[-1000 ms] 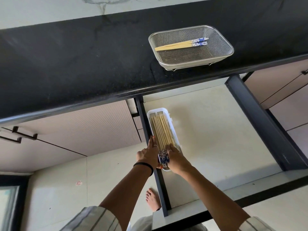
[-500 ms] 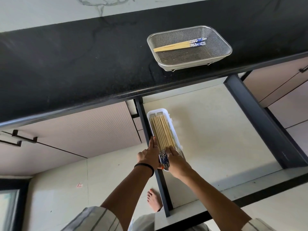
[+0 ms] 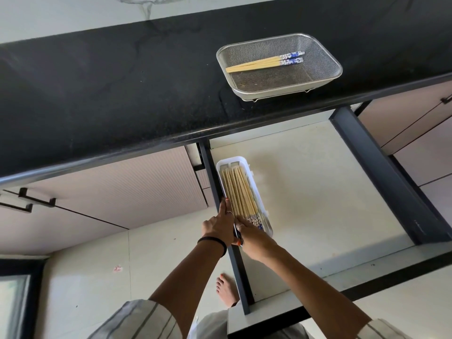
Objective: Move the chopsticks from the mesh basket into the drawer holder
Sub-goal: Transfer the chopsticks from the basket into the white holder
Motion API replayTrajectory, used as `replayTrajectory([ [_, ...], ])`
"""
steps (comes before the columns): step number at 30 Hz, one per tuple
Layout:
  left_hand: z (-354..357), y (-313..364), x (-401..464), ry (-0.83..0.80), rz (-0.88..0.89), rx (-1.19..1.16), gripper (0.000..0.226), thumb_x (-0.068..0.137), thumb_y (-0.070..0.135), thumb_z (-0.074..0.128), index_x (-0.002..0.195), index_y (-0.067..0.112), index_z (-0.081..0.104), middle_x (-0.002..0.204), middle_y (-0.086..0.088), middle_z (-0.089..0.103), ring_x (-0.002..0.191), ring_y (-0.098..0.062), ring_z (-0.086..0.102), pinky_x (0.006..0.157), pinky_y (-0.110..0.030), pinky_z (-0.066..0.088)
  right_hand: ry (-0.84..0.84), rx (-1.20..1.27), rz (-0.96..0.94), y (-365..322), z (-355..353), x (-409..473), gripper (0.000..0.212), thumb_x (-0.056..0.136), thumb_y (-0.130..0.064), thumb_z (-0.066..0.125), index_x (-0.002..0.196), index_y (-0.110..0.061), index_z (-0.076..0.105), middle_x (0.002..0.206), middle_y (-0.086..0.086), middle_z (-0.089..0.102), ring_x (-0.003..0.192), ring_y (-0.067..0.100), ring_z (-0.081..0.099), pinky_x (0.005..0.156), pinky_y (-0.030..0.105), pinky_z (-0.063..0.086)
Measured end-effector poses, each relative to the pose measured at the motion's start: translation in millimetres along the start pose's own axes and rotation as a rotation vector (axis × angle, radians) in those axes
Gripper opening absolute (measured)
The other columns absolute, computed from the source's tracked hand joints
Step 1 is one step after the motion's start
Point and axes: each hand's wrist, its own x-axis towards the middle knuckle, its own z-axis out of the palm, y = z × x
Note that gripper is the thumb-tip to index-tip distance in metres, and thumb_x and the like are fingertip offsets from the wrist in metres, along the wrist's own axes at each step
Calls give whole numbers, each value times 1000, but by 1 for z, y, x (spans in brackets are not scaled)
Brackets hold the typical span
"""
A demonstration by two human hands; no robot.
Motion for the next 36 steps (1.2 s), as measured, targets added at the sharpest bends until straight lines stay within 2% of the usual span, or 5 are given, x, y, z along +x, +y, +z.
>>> replayTrajectory([
  [6, 1, -1, 0, 11, 3, -2, 118, 80, 35, 76, 153, 9, -12, 162, -2, -7, 117, -27, 58, 98, -41, 49, 27, -83, 23, 11, -1, -1, 61, 94, -15, 55, 148, -7, 29, 162, 5, 8, 149, 24, 13, 120, 41, 25],
  [12, 2, -1, 1, 18, 8, -22, 119, 79, 36, 77, 152, 9, -14, 161, -5, 13, 115, -25, 59, 98, -41, 50, 2, 35, 169, 14, -9, 3, 81, 91, -19, 59, 152, -6, 7, 161, 18, -4, 149, 34, 1, 121, 41, 14],
  [23, 3, 0, 2, 15, -3, 6, 118, 79, 37, 77, 153, 10, -11, 162, -3, -7, 118, -26, 57, 99, -40, 48, -35, 97, 99, 19, -6, 6, 74, 90, -5, 57, 153, -13, 18, 163, 0, 1, 150, 21, 8, 121, 36, 20],
  [30, 5, 1, 5, 9, -34, 19, 121, 77, 36, 78, 153, 11, -13, 162, -3, -10, 122, -28, 55, 99, -41, 48, -42, 137, 75, 12, -20, 10, 74, 88, 0, 56, 152, -12, 20, 163, 2, 1, 150, 24, 11, 120, 37, 21],
  [36, 2, 4, 5, -10, -59, 70, 124, 75, 43, 78, 153, 10, -12, 161, -3, -16, 125, -30, 52, 98, -42, 45, 68, 182, -153, 10, -74, 2, 67, 85, 15, 44, 146, -9, 33, 160, 10, 18, 144, 25, 30, 115, 37, 35],
])
